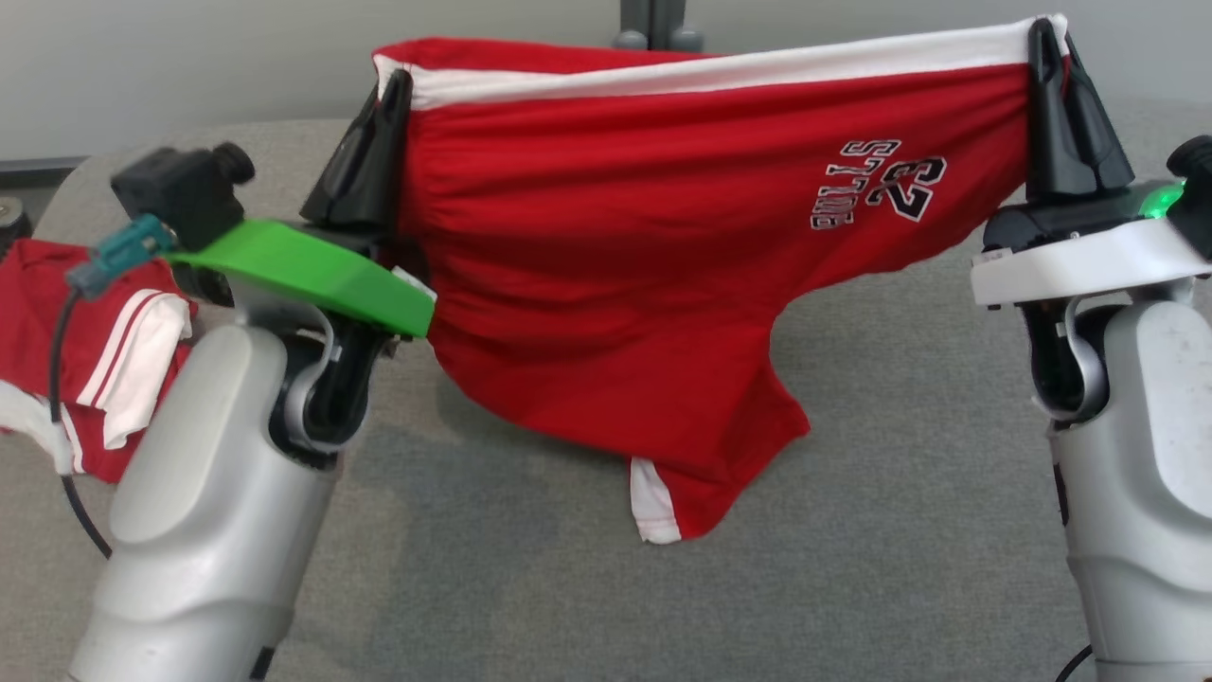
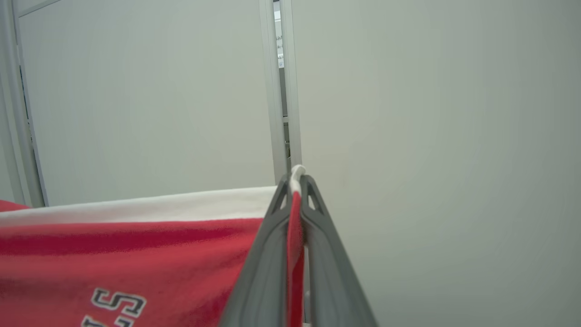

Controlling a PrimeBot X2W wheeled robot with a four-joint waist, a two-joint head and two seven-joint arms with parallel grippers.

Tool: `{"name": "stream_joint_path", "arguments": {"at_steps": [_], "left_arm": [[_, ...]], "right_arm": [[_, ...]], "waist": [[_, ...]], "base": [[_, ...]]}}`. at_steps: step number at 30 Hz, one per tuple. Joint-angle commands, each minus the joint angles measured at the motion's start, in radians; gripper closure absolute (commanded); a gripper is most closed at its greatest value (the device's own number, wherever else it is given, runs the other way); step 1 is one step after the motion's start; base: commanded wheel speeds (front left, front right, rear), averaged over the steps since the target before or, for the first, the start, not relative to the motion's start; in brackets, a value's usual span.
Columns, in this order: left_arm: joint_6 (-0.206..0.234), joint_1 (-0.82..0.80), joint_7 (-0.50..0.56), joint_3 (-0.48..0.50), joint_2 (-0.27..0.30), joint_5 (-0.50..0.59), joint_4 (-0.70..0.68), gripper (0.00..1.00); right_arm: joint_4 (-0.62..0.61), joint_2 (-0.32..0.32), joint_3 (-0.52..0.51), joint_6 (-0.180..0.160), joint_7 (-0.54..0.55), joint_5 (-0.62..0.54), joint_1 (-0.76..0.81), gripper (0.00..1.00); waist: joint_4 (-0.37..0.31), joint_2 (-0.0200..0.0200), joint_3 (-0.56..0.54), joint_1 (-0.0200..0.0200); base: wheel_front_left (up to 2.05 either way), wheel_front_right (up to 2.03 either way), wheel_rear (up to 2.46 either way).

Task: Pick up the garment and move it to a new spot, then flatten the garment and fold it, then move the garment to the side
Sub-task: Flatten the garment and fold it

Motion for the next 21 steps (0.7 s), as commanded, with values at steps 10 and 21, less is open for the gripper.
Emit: {"name": "stream_joint_path", "arguments": {"at_steps": [10,21], "left_arm": [[0.021,-0.231,0.156,0.059,0.032,-0.089,0.008,1.00],[0.005,-0.548,0.021,0.085,0.036,-0.019,0.184,1.00]], "right_arm": [[0.023,-0.064,0.066,-0.002,-0.004,-0.008,-0.190,1.00],[0.062,-0.014,0.018,-0.002,-0.004,-0.119,-0.550,1.00]], "waist": [[-0.105,0.0000,0.136,0.0000],[-0.134,0.0000,0.314,0.0000]], "base": [[0.00,0.00,0.00],[0.00,0.00,0.00]]}}
